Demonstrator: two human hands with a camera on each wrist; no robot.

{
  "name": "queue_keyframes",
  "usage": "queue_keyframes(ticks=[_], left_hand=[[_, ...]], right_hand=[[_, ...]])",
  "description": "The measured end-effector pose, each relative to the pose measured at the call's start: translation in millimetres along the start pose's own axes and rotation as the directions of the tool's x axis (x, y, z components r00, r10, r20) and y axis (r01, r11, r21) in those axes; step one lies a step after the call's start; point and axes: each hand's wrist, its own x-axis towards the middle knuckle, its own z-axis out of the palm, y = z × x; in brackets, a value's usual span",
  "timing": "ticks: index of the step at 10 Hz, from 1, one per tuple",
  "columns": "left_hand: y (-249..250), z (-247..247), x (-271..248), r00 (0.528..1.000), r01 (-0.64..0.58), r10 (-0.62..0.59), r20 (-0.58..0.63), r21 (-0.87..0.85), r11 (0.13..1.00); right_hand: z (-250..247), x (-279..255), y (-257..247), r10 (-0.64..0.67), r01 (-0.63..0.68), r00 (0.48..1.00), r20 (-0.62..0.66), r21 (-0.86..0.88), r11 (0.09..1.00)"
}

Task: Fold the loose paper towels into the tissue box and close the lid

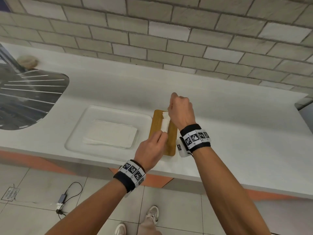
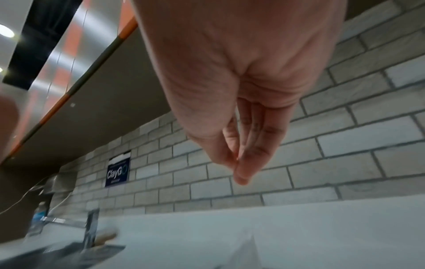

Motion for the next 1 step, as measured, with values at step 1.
queue_keyframes(ticks=[1], left_hand=[[-9.8,-28.5,-13.4,0.998,0.022,-0.019,-0.057,0.045,0.999]], right_hand=[[-19.0,-27.3,3.3,0.053,-0.050,0.988,-0.143,0.027,0.998]])
